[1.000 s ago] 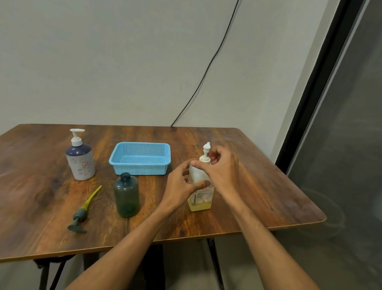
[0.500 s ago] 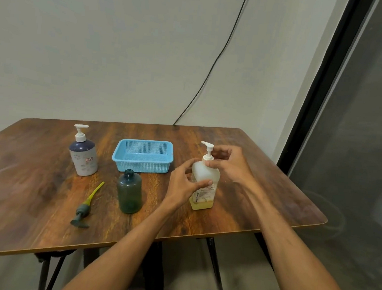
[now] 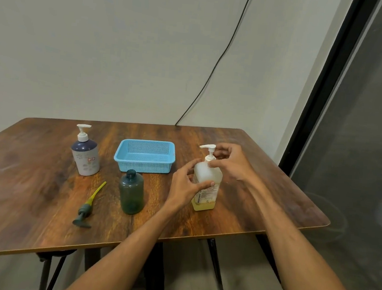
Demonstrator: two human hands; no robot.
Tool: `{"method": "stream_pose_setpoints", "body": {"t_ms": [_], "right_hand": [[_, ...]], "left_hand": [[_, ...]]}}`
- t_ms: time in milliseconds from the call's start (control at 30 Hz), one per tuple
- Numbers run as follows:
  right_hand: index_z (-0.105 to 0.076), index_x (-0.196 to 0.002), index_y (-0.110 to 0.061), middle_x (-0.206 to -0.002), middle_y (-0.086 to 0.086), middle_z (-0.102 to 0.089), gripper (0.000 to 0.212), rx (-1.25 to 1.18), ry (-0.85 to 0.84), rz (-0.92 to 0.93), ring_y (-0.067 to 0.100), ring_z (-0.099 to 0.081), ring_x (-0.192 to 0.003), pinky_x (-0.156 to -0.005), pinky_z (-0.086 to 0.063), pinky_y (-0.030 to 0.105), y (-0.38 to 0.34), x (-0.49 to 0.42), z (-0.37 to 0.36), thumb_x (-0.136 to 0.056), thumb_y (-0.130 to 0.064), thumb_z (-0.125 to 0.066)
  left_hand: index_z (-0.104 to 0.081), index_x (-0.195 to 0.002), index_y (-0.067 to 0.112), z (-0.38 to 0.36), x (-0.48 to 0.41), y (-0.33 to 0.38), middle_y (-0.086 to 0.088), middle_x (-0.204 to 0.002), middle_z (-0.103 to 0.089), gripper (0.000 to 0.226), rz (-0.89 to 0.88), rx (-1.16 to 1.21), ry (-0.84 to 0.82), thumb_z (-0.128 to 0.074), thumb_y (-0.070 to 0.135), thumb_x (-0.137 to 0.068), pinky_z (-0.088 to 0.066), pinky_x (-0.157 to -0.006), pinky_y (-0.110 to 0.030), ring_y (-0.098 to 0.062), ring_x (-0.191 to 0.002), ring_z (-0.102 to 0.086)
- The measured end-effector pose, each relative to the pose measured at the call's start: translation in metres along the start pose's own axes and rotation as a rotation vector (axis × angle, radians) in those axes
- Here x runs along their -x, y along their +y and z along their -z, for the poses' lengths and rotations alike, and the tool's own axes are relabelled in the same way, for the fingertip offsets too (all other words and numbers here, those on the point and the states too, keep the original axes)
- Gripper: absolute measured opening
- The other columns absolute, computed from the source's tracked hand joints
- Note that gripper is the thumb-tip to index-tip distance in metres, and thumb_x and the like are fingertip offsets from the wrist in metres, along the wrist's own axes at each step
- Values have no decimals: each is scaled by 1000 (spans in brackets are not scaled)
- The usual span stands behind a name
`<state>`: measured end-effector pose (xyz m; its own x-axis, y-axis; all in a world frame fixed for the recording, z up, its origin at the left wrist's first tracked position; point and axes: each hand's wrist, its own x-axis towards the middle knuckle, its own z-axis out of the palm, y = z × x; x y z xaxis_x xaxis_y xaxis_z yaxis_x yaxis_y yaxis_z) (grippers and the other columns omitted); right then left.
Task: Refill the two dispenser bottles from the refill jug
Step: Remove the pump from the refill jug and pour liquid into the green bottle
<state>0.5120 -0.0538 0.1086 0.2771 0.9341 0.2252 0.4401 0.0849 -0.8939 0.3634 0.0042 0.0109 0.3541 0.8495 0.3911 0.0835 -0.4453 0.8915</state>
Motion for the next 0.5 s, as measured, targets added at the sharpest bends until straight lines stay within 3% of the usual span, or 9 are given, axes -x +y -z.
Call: {"method": "stream_pose_setpoints", "body": {"t_ms": [67, 133, 200, 300, 400, 500], "right_hand": [[-67, -105, -8, -93, 2, -68, 45, 78, 30, 11, 13, -63, -83, -63, -47, 13, 0, 1, -8, -68, -20, -90], [-67, -95, -9, -82, -3, -64, 44, 216, 153, 33, 6, -55, -69, -56, -41, 15, -1, 3, -20, -66, -31, -91], [-68, -86, -11, -75, -5, -63, 33, 270, 231, 64, 4, -53, -63, -54, -39, 17, -2, 4, -25, -68, -29, -89], [-71, -80, -13, -75, -2, -69, 15, 232, 102, 53, 4, -60, -66, -57, -45, 16, -6, 3, -16, -73, -14, -84], [-73, -94, -8, -92, 10, -73, 24, 32, -3, 35, 18, -68, -83, -75, -55, 31, -4, 5, -2, -73, -3, -80], [-68, -96, -7, -87, 6, -69, 33, 91, 33, 58, 13, -62, -78, -66, -49, 21, -4, 6, -10, -73, -20, -86]], "left_hand": [[-53, -140, 23, 0, 0, 0, 4, -129, -65, 88, -7, -1, 0, -90, 47, -63, -58, -93, -37, -10, -116, -62], [-55, -138, 23, 0, 0, 0, 4, -126, -67, 84, -10, -2, 1, -90, 45, -64, -58, -92, -37, -9, -114, -62], [-55, -138, 21, 1, 0, 2, 3, -126, -66, 83, -10, 2, -3, -90, 40, -66, -58, -92, -37, -9, -114, -63], [-52, -141, 20, 1, 0, 1, 2, -129, -65, 87, -5, 3, -11, -90, 43, -65, -58, -92, -38, -10, -115, -62], [-51, -141, 21, 1, 0, -1, 3, -130, -64, 94, 5, -11, -7, -88, 52, -61, -58, -92, -38, -10, -116, -62], [-54, -139, 22, 0, 0, 0, 4, -126, -66, 88, 2, -10, 0, -89, 48, -62, -58, -92, -37, -8, -114, -62]]}}
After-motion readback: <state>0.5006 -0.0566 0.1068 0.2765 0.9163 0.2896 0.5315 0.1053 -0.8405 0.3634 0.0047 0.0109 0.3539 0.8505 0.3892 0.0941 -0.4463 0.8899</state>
